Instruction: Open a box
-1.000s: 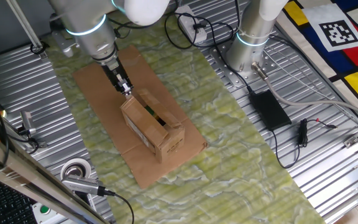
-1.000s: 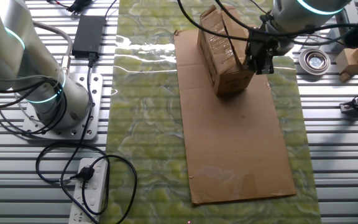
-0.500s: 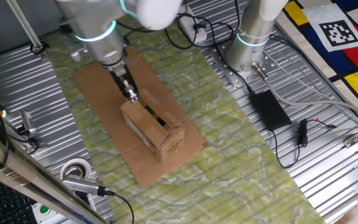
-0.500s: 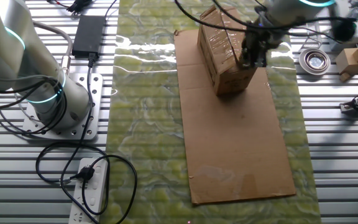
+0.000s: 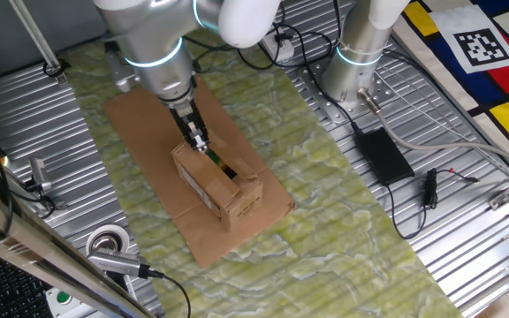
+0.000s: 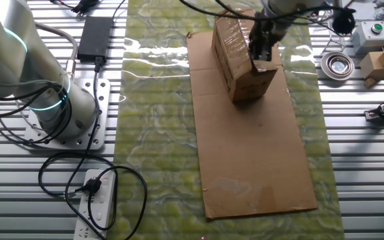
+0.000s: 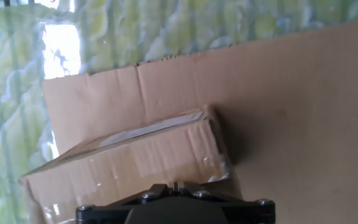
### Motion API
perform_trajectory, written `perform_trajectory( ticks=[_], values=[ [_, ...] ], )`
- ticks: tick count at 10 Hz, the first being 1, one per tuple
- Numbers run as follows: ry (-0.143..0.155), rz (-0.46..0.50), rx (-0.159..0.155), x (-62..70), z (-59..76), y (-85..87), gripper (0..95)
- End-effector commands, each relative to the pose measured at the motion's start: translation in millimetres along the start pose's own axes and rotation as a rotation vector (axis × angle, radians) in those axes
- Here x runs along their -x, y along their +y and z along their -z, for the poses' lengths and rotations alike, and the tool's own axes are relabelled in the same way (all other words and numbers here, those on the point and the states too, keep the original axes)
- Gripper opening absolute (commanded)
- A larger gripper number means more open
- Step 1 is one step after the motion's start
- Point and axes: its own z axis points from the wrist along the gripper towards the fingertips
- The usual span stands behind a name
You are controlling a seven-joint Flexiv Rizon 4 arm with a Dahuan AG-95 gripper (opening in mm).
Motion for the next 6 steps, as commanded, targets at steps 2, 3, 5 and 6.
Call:
perform_trajectory(
  ticks=[2,3,5,6],
  values=[
    [0.004,0.010,0.003,-21.0,4.9,-8.8,0.0],
    [0.009,0.017,0.003,-33.3,4.4,-14.9,0.0],
    [0.004,0.030,0.004,-46.3,-2.1,-24.5,0.0],
    [0.002,0.032,0.007,-51.2,-5.5,-28.4,0.0]
  ],
)
